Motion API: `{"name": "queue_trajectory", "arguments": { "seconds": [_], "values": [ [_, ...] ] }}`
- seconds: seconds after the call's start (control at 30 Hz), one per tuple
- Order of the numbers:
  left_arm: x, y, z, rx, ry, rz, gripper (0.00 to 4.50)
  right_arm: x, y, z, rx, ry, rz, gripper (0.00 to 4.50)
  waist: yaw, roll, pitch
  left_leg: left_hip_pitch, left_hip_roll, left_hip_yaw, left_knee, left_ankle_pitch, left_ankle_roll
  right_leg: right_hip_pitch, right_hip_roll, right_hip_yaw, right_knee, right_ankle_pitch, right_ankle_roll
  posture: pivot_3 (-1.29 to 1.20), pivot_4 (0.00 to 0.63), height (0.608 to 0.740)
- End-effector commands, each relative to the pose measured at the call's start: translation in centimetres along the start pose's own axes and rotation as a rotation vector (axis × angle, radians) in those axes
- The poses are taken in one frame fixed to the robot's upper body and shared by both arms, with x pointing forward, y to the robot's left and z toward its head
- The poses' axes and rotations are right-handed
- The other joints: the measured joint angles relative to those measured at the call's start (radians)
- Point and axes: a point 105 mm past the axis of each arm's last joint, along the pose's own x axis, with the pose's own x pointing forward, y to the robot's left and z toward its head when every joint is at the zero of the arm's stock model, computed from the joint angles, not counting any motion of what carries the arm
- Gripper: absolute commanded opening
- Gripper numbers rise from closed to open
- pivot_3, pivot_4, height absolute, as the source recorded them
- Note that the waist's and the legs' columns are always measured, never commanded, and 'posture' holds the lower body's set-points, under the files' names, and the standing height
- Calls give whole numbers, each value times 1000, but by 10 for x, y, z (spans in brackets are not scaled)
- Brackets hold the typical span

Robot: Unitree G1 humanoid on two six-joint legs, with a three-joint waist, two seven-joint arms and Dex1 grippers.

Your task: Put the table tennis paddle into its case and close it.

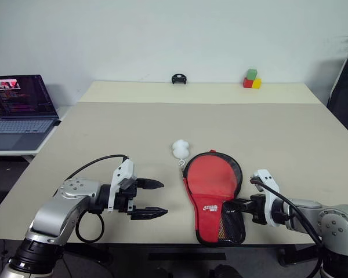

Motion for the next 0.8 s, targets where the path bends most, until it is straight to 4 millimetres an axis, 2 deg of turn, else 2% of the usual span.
{"name": "queue_trajectory", "arguments": {
  "seconds": [0.03,0.07,0.2,0.33,0.43,0.53,0.57,0.63,0.8],
  "values": [
    [0,-1,7,38,-7,-9,4500,0,2,3,11,-20,0,32,-1,0,0,0,0,0,0,0,0,0,0,0,0,0,0,0,150,740],
    [0,-1,7,38,-7,-9,4500,1,2,3,17,-25,-5,32,-2,0,0,0,0,0,0,0,0,0,0,0,0,0,0,0,150,740],
    [2,-1,6,39,-9,-6,4500,-2,0,2,30,-39,-21,996,-2,0,0,1,0,0,0,0,0,0,0,0,2,0,0,0,150,740],
    [3,0,6,41,-13,-4,4500,-14,-5,3,9,-49,-42,2420,-1,0,0,0,0,0,0,0,0,0,0,0,2,0,0,0,150,740],
    [4,1,6,42,-14,-1,4500,-25,-7,6,-9,-58,-36,3248,0,0,0,0,0,0,0,0,0,0,0,0,1,0,0,0,150,740],
    [6,2,6,45,-22,-3,4500,-33,4,10,-49,-66,41,4299,1,0,0,0,0,0,0,0,0,0,0,0,1,0,0,0,150,740],
    [6,2,7,45,-25,-4,4500,-35,9,12,-64,-71,71,4456,0,0,0,0,0,0,0,0,0,0,0,0,1,0,0,0,150,740],
    [7,3,7,47,-29,-5,4500,-39,17,20,-103,-98,110,4456,-3,0,0,0,0,0,0,0,0,0,0,0,1,0,0,0,150,740],
    [6,15,12,54,-58,59,4500,-45,34,62,-271,-251,150,4456,-1,0,0,0,0,0,0,0,0,0,0,0,1,0,0,0,150,740]
  ]
}}
